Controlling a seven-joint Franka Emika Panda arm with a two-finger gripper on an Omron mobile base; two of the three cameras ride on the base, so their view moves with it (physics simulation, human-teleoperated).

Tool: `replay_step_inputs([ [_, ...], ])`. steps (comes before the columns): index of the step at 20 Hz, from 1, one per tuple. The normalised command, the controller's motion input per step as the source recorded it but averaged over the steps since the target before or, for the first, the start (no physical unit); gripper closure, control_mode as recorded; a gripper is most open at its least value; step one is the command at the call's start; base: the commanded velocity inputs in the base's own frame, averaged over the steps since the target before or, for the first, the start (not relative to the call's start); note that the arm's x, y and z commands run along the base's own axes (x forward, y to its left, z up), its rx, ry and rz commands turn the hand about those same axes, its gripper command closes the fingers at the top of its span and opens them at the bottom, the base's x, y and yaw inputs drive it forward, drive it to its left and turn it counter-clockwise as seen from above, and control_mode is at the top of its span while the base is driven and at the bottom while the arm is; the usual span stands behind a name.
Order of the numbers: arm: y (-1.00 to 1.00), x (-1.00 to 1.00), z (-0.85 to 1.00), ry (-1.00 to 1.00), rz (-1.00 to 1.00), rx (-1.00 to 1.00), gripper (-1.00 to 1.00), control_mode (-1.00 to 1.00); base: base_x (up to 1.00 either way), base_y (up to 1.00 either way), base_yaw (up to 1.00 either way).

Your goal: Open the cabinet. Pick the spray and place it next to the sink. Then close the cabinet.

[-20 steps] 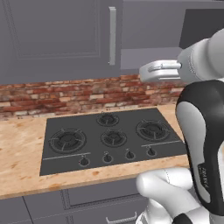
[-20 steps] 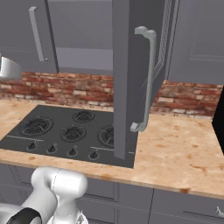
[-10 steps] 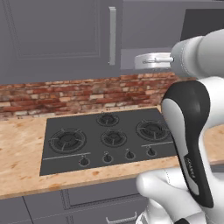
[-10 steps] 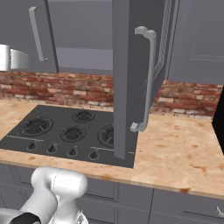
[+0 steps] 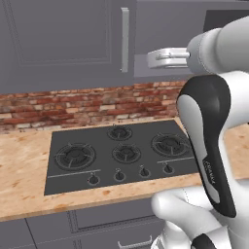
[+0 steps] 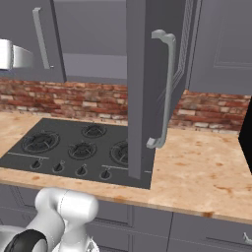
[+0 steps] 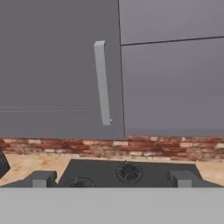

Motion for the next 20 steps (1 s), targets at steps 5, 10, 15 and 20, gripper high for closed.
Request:
replay_step_inputs([
  [5, 0.15, 0.25, -0.26, 0.0, 0.0, 0.0, -1.0, -1.0, 0.0, 0.0, 0.0],
  [10, 0.15, 0.28, -0.01, 0.0, 0.0, 0.0, -1.0, -1.0, 0.0, 0.0, 0.0],
  [15, 0.11, 0.29, 0.0, 0.0, 0.0, 0.0, -1.0, -1.0, 0.0, 0.0, 0.0],
  [20, 0.09, 0.27, 0.0, 0.0, 0.0, 0.0, -1.0, -1.0, 0.0, 0.0, 0.0],
])
